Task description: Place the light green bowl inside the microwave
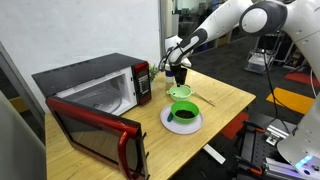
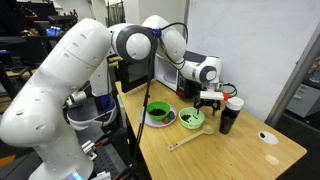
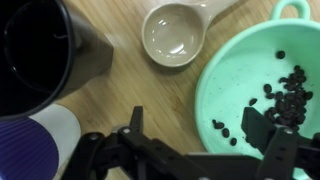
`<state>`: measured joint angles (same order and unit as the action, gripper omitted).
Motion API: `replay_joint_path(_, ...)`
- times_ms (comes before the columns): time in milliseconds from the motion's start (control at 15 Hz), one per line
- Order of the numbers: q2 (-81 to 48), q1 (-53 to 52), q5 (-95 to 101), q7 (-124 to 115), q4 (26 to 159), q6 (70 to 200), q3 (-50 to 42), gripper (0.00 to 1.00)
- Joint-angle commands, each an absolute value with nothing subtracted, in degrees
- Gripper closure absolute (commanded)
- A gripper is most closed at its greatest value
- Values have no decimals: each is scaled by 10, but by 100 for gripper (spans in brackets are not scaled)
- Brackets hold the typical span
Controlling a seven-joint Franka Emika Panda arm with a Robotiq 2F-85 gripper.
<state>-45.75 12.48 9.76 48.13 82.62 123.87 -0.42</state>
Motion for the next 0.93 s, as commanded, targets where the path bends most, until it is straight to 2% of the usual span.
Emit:
replay_joint_path(0,-466,150,73,533,829,1259,16,0)
replay_joint_path(867,-490,154,52,581,827,1289,20,0)
